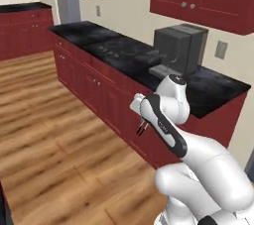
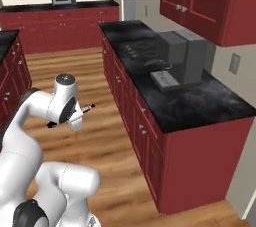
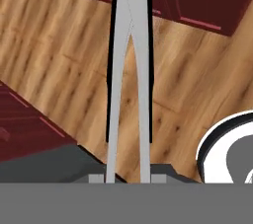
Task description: Pick up the tongs from the counter and place them near the plate next to the oven.
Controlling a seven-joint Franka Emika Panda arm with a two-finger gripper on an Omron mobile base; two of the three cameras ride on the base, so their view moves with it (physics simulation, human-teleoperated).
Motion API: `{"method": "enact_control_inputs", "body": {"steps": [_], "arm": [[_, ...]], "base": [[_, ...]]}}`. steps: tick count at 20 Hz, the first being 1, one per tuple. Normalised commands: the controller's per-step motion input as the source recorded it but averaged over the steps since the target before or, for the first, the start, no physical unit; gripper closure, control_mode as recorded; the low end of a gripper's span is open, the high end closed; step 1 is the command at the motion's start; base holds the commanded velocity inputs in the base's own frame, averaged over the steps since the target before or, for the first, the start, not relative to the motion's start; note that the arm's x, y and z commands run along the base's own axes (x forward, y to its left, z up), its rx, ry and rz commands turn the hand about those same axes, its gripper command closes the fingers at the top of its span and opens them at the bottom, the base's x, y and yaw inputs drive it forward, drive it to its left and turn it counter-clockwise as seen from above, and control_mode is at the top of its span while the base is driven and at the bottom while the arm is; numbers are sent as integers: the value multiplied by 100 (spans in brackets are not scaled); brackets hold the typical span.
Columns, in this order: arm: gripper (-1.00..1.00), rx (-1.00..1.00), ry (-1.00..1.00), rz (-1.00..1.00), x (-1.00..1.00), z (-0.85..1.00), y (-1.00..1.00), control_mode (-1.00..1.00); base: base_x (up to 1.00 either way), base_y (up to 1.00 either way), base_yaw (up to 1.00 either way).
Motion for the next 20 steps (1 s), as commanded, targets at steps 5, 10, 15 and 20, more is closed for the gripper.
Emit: {"method": "enact_control_inputs", "body": {"steps": [5, 10, 15, 20], "arm": [[100, 0, 0, 0, 0, 0, 0, 100], [100, 0, 0, 0, 0, 0, 0, 100], [100, 0, 0, 0, 0, 0, 0, 100], [100, 0, 0, 0, 0, 0, 0, 100]], "base": [[70, -13, 49], [46, -10, 72], [16, -4, 98], [5, -3, 100]]}}
